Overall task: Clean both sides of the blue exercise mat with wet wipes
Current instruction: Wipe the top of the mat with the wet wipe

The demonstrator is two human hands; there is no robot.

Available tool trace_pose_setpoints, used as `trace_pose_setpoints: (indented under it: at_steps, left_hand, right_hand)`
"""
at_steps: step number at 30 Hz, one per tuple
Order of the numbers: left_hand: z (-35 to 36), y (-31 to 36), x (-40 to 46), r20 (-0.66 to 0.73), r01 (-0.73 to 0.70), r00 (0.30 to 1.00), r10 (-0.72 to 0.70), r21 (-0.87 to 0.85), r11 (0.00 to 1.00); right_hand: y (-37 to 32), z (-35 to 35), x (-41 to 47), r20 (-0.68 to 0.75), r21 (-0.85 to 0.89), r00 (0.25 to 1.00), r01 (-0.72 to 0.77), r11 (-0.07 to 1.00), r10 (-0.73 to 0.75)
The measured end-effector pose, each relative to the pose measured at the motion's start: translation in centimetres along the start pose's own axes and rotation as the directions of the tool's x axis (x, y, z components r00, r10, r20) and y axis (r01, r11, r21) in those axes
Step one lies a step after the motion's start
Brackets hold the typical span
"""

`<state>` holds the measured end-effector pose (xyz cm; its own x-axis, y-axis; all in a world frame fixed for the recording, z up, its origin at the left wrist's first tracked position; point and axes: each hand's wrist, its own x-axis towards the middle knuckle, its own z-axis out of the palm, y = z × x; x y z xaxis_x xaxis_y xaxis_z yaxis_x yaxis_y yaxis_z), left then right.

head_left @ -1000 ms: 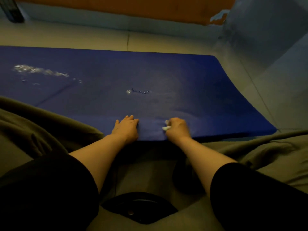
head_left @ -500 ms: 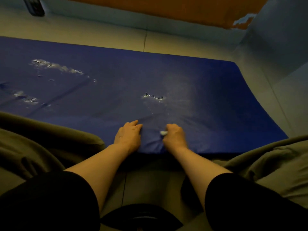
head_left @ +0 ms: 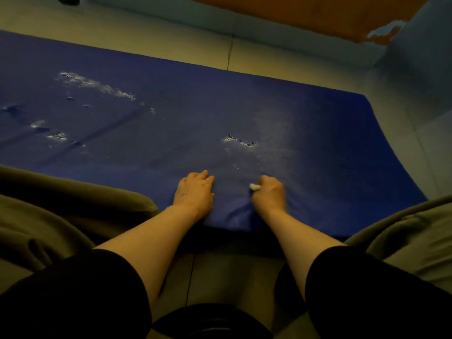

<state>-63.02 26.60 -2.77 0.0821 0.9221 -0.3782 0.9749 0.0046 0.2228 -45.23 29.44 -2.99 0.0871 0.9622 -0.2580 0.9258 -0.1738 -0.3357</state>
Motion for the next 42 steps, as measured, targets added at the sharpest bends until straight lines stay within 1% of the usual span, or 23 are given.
trace_pose_setpoints:
  at_steps: [2, 4, 5, 8, 10, 12, 14, 16, 17, 18, 19, 21, 23, 25, 28, 30, 32, 33, 34, 36, 38, 40, 42]
  left_hand:
    - [-0.1, -0.1, 0.0, -0.016, 0.001, 1.0, -0.001, 0.01, 1.0]
    - [0.0, -0.2, 0.0, -0.039, 0.007, 0.999, -0.006, 0.011, 1.0]
    - [0.1, -0.1, 0.1, -0.049, 0.011, 0.999, -0.011, 0.006, 1.0]
    - [0.1, -0.1, 0.5, -0.056, 0.024, 0.998, -0.024, -0.002, 1.0]
    - [0.1, -0.2, 0.8, -0.049, 0.019, 0.999, -0.02, -0.005, 1.0]
    - [-0.2, -0.5, 1.3, -0.057, 0.007, 0.998, -0.007, -0.008, 1.0]
    - [-0.4, -0.8, 1.7, -0.056, -0.003, 0.998, 0.0, -0.043, 0.999]
    - [-0.8, -0.9, 2.3, -0.047, -0.016, 0.999, 0.012, -0.088, 0.996]
    - [-1.0, -0.9, 2.5, -0.041, -0.016, 0.999, 0.011, -0.114, 0.993]
    - [-1.1, -0.8, 2.7, -0.034, -0.008, 0.999, 0.003, -0.139, 0.99]
    - [-1.1, -0.7, 2.8, -0.026, 0.004, 1.0, -0.008, -0.157, 0.988]
    - [-1.0, -0.6, 3.1, -0.02, 0.024, 0.999, -0.027, -0.154, 0.988]
    - [-0.7, -0.5, 3.3, -0.037, 0.038, 0.998, -0.042, -0.123, 0.992]
    - [-0.5, -0.5, 3.7, -0.059, 0.046, 0.997, -0.052, -0.094, 0.995]
    - [-0.6, -0.5, 4.2, -0.087, 0.057, 0.994, -0.064, -0.084, 0.995]
    - [-0.7, -0.5, 4.7, -0.105, 0.066, 0.992, -0.072, -0.063, 0.996]
    - [-0.7, -0.4, 5.2, -0.109, 0.079, 0.991, -0.084, -0.046, 0.996]
    - [-0.6, -0.3, 5.3, -0.11, 0.087, 0.99, -0.09, -0.036, 0.996]
    - [-0.5, -0.2, 5.5, -0.114, 0.095, 0.989, -0.097, -0.027, 0.995]
    - [-0.3, 0.0, 5.8, -0.125, 0.115, 0.985, -0.117, -0.024, 0.993]
    - [-0.1, 0.0, 6.0, -0.134, 0.127, 0.982, -0.132, -0.045, 0.991]
    - [0.0, 0.2, 6.3, -0.147, 0.105, 0.982, -0.115, -0.079, 0.991]
    - [-0.2, 0.4, 6.6, -0.133, 0.085, 0.985, -0.106, -0.153, 0.985]
  right_hand:
    - [1.5, -0.9, 1.1, -0.061, 0.027, 0.981, -0.184, 0.982, 0.186]
    - [0.6, -0.6, 1.5, -0.073, 0.071, 0.971, -0.223, 0.972, 0.228]
    - [-0.6, -0.1, 1.3, -0.059, 0.091, 0.982, -0.176, 0.98, 0.182]
    - [-4.7, 2.4, 0.0, 0.043, 0.1, 0.994, 0.094, 0.991, -0.098]
    - [-5.4, 3.1, -0.5, 0.062, 0.101, 0.98, 0.18, 0.978, -0.187]
    - [-3.9, 2.5, 0.2, 0.006, 0.08, 0.993, 0.119, 0.99, -0.12]
    - [-1.2, 1.2, 1.1, -0.086, 0.043, 0.996, -0.033, 0.999, 0.036]
    - [0.4, 0.1, 2.3, -0.154, 0.08, 0.963, -0.209, 0.975, 0.219]
    - [0.3, 0.0, 2.8, -0.167, 0.109, 0.949, -0.251, 0.962, 0.267]
    - [-0.5, 0.3, 3.0, -0.157, 0.127, 0.953, -0.24, 0.962, 0.259]
    - [-1.6, 0.9, 3.0, -0.124, 0.139, 0.972, -0.183, 0.973, 0.201]
    - [-4.2, 2.8, 2.1, -0.045, 0.168, 0.999, -0.003, 0.986, 0.011]
    - [-5.8, 4.1, 1.3, 0.008, 0.195, 0.992, 0.123, 0.973, -0.127]
    - [-5.6, 4.1, 1.8, 0.015, 0.182, 0.988, 0.148, 0.972, -0.153]
    - [-2.2, 2.5, 4.1, -0.057, 0.12, 0.998, -0.007, 0.993, 0.014]
    - [0.0, 1.2, 5.3, -0.143, 0.128, 0.971, -0.176, 0.976, 0.193]
    - [0.4, 0.9, 5.8, -0.174, 0.16, 0.935, -0.282, 0.946, 0.309]
    - [-0.3, 1.2, 5.7, -0.171, 0.174, 0.936, -0.279, 0.944, 0.308]
    - [-1.3, 1.8, 5.3, -0.156, 0.189, 0.954, -0.227, 0.956, 0.257]
    - [-3.5, 3.4, 4.1, -0.121, 0.22, 0.991, -0.03, 0.975, 0.058]
    - [-4.4, 4.3, 3.3, -0.081, 0.26, 0.994, 0.094, 0.961, -0.075]
    - [-3.9, 4.0, 4.0, -0.042, 0.255, 0.996, 0.088, 0.963, -0.08]
    - [-2.6, 3.0, 5.4, -0.048, 0.217, 0.999, 0.01, 0.976, 0.001]
